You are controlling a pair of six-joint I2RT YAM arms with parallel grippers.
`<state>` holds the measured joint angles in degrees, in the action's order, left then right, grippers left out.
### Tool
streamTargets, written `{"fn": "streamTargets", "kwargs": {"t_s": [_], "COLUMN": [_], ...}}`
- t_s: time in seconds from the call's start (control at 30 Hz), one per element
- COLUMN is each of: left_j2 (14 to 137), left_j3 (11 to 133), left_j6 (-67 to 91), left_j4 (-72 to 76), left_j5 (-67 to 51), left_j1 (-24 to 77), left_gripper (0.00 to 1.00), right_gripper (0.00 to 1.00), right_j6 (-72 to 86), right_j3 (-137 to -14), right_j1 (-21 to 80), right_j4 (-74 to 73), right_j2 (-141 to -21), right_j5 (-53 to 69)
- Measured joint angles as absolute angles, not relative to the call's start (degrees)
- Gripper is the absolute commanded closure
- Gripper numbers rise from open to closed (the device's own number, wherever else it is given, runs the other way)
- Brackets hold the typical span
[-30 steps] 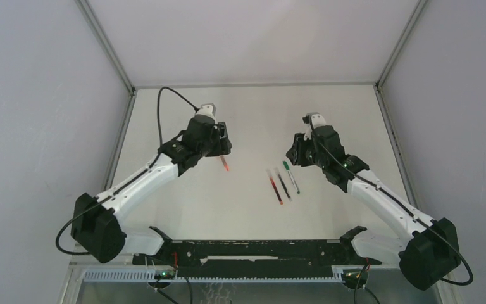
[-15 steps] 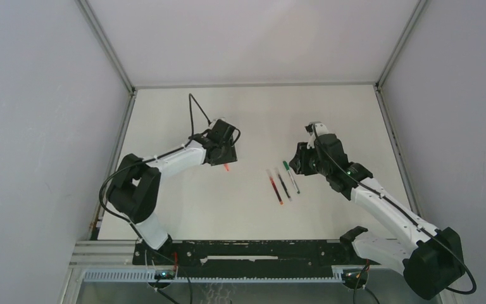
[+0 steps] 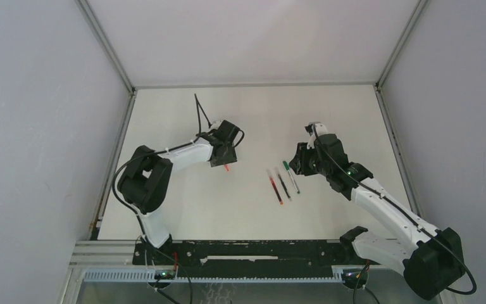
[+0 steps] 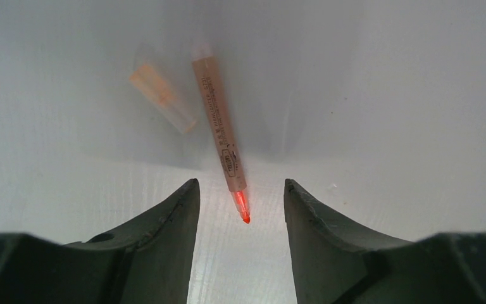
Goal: Insert the pens into the pen caps
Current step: Pick up the pen from the center of the board.
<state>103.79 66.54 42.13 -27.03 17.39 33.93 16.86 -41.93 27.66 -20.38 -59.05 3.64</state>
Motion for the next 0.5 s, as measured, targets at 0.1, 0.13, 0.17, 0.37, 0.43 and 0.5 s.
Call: {"fn": "streamTargets", "kwargs": {"t_s": [0.1, 0.13, 0.17, 0.37, 0.43, 0.5], "left_j2": [104.09, 104.25, 104.57, 106.54, 106.74, 106.98], "left_j3": [66.57, 66.61, 66.76, 67.26, 67.37, 67.64], "left_j6": [42.13, 42.13, 42.13, 42.06, 42.04, 42.02], "left_j4": [-27.2, -27.2, -27.29, -27.09, -26.79, -26.59], "left_j5": [17.8, 17.85, 17.85, 17.85, 17.8, 17.76], "left_j1": [33.8, 33.71, 33.63, 33.17, 33.12, 33.08], "left_gripper": [0.45, 0.47, 0.49, 0.58, 0.6, 0.63], "right_gripper": [0.57, 0.58, 0.58, 0.59, 0.6, 0.6], "right_j6": [16.86, 16.88, 16.88, 16.88, 16.88, 16.88], "right_j3": [-41.93, -41.93, -41.93, -41.93, -41.93, -41.93], "right_j1": [27.66, 27.66, 27.66, 27.66, 27.66, 27.66], "right_j4": [-20.38, -20.38, -20.38, -20.47, -20.62, -20.78], "right_j2": [-59.2, -59.27, -59.27, -59.27, -59.27, -59.27], "right_j5": [3.92, 4.01, 4.08, 4.64, 4.73, 4.89]}}
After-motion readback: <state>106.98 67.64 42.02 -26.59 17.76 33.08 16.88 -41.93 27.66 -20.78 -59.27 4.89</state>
